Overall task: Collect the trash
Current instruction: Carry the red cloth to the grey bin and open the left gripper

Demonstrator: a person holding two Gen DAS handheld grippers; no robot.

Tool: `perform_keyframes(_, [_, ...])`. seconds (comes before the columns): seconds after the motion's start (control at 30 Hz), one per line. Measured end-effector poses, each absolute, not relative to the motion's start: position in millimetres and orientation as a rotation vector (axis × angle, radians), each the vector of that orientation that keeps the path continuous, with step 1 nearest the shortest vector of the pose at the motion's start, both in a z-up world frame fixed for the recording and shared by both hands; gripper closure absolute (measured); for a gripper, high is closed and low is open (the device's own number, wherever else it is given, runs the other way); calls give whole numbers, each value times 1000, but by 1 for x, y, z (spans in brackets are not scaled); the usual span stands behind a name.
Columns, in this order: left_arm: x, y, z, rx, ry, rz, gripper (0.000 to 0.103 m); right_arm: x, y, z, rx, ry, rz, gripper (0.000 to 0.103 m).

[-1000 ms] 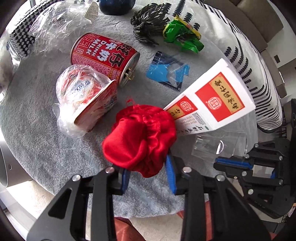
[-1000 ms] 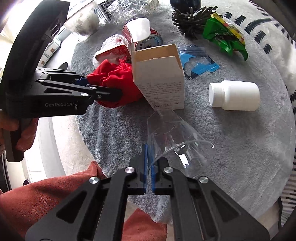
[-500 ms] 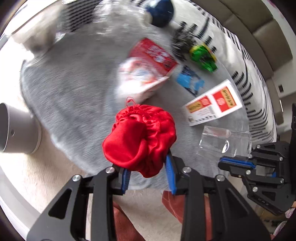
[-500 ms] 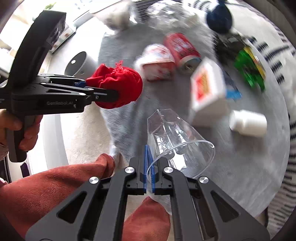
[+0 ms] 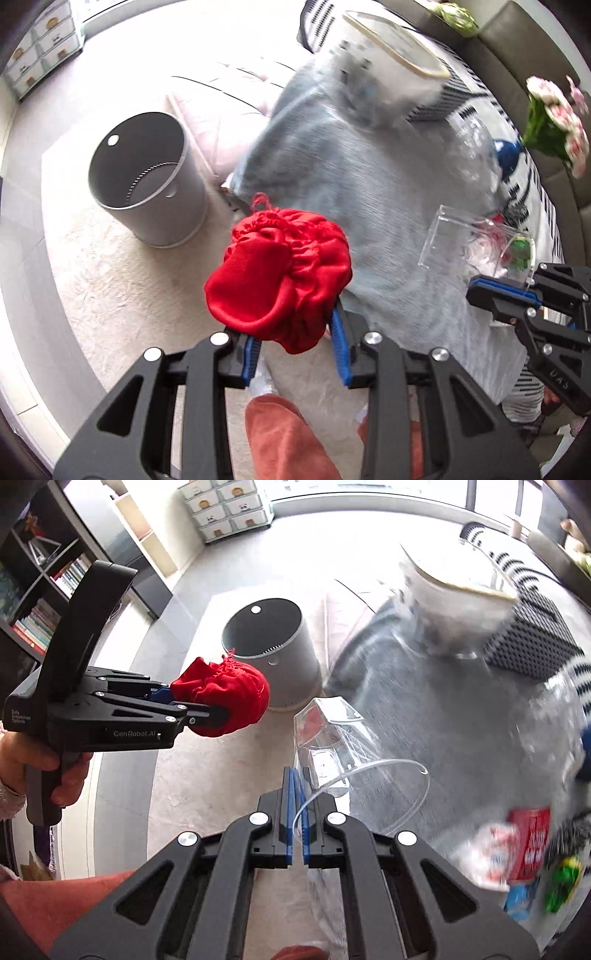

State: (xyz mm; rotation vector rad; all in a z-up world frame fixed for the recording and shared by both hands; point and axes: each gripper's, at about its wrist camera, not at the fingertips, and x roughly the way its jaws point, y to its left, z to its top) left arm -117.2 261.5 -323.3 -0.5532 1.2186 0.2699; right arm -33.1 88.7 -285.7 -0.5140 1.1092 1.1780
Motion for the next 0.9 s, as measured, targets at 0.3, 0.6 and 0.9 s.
perform_keyframes(0.3, [-134, 407, -336, -590, 1139, 430, 70, -29, 266, -297, -582, 994, 1312, 100])
perform_keyframes(0.6, [-107, 491, -370, -585, 1132, 478, 69, -3, 351, -320, -612, 979, 1338, 100])
perform_keyframes(0.9, [-66, 546, -434, -604, 1168, 496, 60, 17, 413, -356, -665, 1045, 1355, 100])
